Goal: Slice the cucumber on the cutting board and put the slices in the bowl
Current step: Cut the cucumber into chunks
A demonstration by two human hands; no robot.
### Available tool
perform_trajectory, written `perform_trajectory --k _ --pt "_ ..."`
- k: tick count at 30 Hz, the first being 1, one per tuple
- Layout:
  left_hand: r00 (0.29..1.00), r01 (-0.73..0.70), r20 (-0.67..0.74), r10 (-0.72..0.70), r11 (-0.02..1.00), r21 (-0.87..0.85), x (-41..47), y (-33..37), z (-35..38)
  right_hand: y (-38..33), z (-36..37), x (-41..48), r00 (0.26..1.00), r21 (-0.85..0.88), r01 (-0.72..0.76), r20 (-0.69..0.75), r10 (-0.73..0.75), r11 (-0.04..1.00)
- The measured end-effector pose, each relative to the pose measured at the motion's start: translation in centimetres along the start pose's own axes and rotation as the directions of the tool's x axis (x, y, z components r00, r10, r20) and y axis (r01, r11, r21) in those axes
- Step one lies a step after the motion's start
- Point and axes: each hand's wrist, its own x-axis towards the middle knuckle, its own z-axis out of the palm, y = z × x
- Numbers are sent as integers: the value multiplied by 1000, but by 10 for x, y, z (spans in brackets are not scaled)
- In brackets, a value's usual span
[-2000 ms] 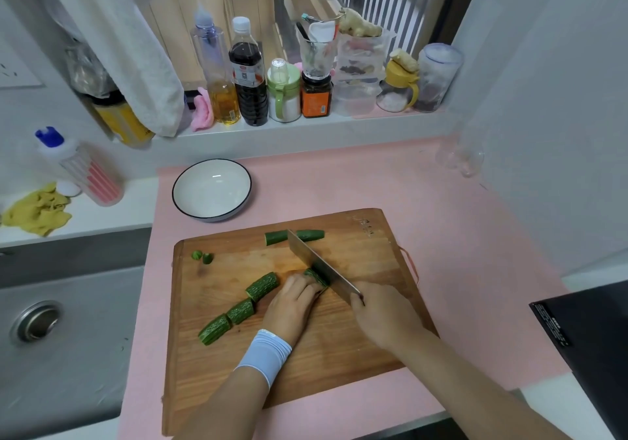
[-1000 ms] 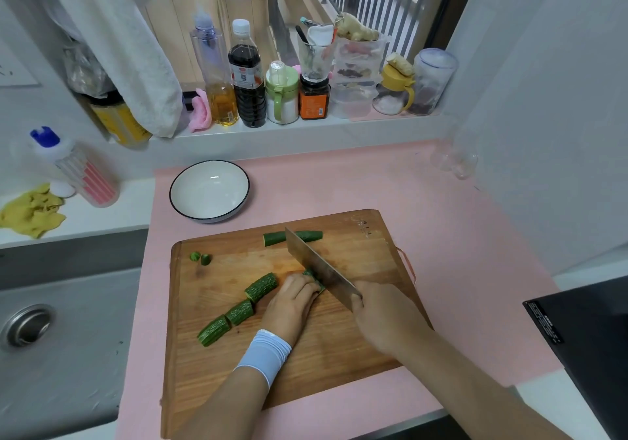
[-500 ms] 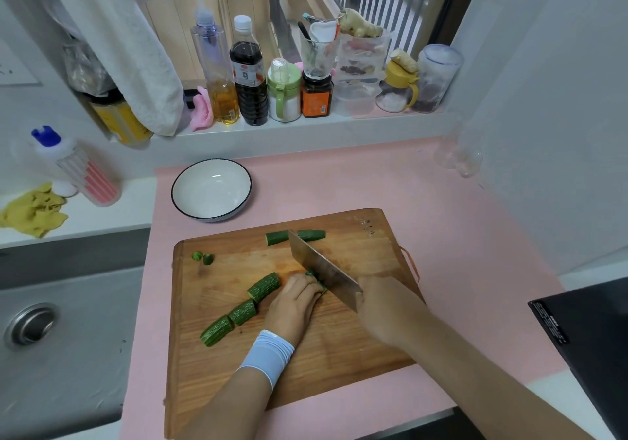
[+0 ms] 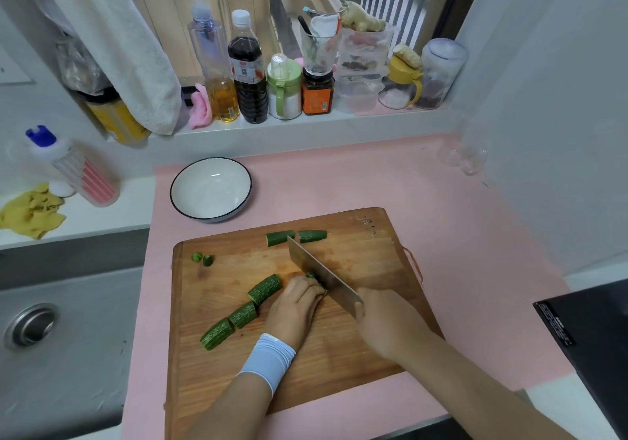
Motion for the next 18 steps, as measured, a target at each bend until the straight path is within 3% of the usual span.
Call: perform_trajectory --k 18 --pt "1000 23 10 -22 1000 -21 -2 -3 2 2 28 13 994 108 39 -102 -28 993"
